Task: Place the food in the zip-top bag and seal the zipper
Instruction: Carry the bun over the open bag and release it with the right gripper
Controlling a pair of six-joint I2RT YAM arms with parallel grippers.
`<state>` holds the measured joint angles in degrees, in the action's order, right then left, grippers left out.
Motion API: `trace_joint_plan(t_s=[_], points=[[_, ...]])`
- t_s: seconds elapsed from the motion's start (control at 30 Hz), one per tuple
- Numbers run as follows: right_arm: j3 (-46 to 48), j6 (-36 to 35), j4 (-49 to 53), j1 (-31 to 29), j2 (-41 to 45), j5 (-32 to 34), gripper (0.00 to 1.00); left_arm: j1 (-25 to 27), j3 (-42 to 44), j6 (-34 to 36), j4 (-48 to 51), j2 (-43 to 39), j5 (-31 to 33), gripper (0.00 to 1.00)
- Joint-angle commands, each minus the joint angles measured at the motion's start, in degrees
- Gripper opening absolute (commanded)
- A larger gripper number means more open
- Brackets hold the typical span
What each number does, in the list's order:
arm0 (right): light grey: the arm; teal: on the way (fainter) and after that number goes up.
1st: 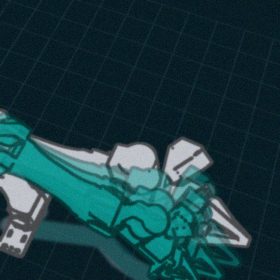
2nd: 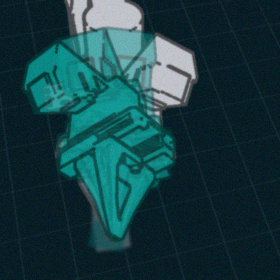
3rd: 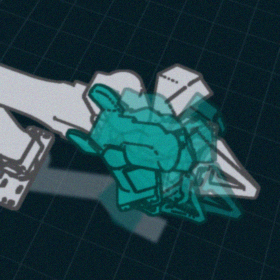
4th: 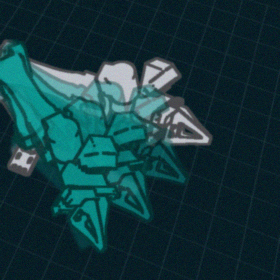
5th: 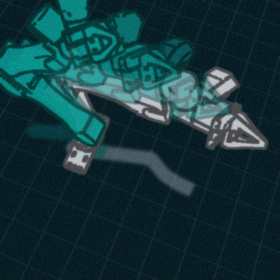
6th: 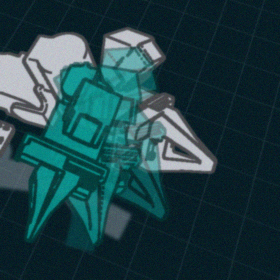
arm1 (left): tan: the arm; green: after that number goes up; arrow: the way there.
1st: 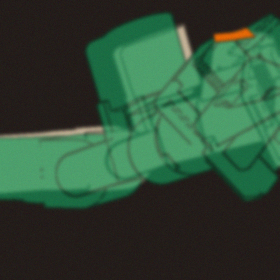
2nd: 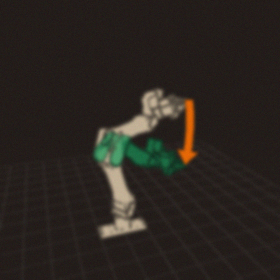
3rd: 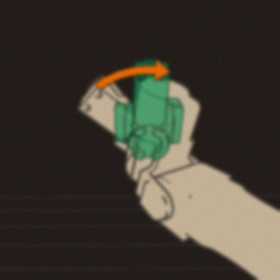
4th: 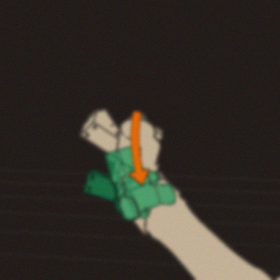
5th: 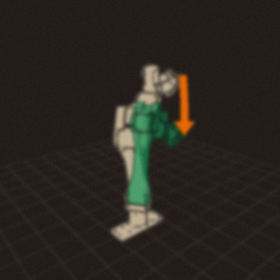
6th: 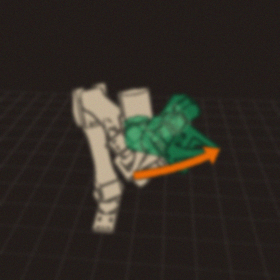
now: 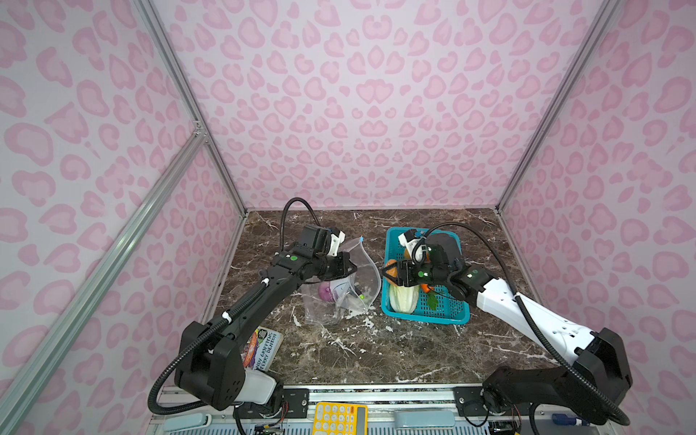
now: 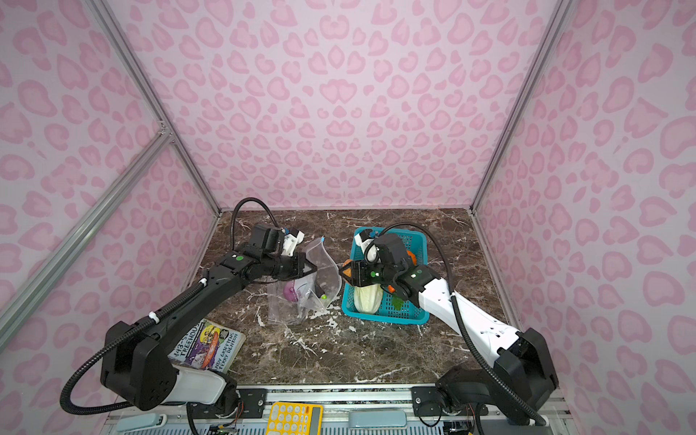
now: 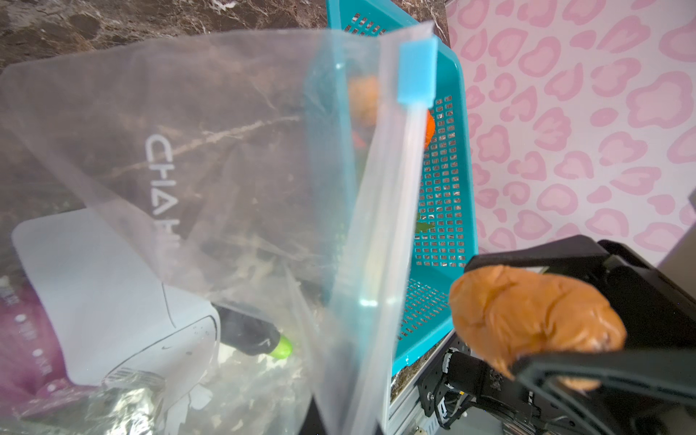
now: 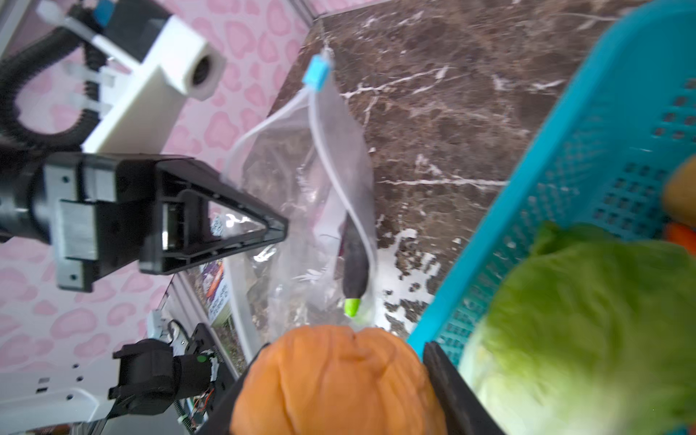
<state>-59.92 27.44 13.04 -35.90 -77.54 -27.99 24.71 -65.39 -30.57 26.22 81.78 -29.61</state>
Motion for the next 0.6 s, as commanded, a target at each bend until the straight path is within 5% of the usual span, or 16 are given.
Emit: trace_joint_plan(t_s=[0.0, 0.37, 0.57], points=[[-1.8, 0.3, -6.6, -2.3, -2.9, -3.3, 0.34, 0.0, -0.3, 0.2, -0.9, 0.0, -0.7, 0.03], [-4.1, 0.9, -10.5, -4.5, -12.5, -4.0, 0.33, -0.1, -0.3, 0.3, -0.8, -0.7, -0.8, 0.03], [-6.5, -0.9, -5.8, -4.9, -16.2, 2.6, 0.32, -0.1, -0.4, 0.4, -0.8, -1.3, -0.9, 0.03]])
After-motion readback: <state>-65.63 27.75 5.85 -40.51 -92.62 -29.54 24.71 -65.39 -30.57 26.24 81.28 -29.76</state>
